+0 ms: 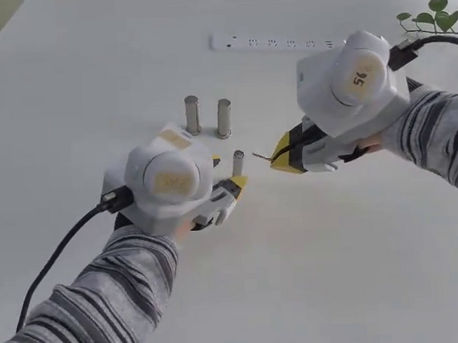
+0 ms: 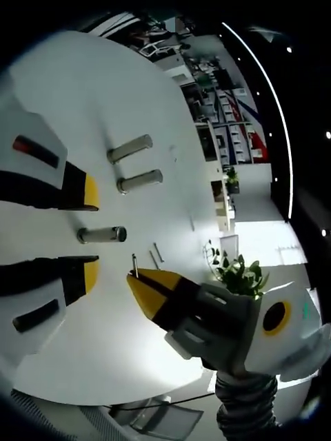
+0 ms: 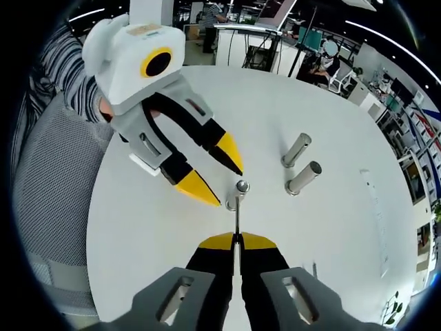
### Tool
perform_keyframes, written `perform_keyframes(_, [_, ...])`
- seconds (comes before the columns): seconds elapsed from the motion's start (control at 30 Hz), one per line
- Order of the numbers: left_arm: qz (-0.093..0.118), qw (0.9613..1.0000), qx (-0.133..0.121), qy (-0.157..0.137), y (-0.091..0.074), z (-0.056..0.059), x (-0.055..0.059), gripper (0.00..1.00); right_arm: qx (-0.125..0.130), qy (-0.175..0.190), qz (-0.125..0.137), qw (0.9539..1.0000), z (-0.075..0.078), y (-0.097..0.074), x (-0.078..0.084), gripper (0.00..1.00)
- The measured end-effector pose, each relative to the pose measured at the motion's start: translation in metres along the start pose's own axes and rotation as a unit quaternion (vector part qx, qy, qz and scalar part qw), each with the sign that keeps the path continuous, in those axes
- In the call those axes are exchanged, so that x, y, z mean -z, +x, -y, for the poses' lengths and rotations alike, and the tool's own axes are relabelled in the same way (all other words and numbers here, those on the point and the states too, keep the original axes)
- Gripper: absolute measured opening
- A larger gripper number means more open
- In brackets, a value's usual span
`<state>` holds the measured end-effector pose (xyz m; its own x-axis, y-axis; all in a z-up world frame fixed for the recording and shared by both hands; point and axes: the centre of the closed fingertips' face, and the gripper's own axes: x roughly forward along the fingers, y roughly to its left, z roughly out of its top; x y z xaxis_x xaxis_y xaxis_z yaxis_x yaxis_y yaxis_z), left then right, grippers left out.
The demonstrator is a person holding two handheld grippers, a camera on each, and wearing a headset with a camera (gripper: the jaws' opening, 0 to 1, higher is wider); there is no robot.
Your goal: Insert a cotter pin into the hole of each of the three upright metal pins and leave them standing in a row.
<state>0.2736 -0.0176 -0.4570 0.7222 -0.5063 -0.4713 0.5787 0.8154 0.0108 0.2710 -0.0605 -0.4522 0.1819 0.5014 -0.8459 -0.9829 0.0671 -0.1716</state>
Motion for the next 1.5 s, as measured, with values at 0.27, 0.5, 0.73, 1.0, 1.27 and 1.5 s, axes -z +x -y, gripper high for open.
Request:
perform_keyframes(0.27, [-0.007,0.9999,-0.005,-0.013,0.014,0.002,0.005,0.18,-0.005,-0.003,-0.012,0.9999,0.001,0.008,0.005,0.00])
perform_keyframes(0.5, [-0.012,0.9997,-0.009,-0.017,0.019,0.001,0.008,0.12,-0.006,-0.006,-0.017,0.9998,0.006,0.011,0.002,0.00])
perform_keyframes(0.73, [-0.024,0.9995,-0.010,-0.015,0.021,0.002,0.015,0.07,-0.007,-0.020,-0.022,0.9995,0.003,0.013,-0.001,0.00])
perform_keyframes(1.0, [-0.037,0.9992,-0.013,-0.003,0.023,0.002,0.022,0.05,-0.001,-0.041,-0.027,0.9988,0.004,0.011,-0.004,0.00])
perform_keyframes(1.27, [-0.032,0.9994,-0.012,-0.002,0.024,0.002,0.021,0.05,0.004,-0.060,-0.032,0.9976,0.005,0.009,-0.008,0.00])
perform_keyframes(1.5, [-0.030,0.9995,-0.008,0.001,0.025,0.001,0.021,0.05,0.001,-0.066,-0.014,0.9977,0.007,0.008,-0.020,0.00])
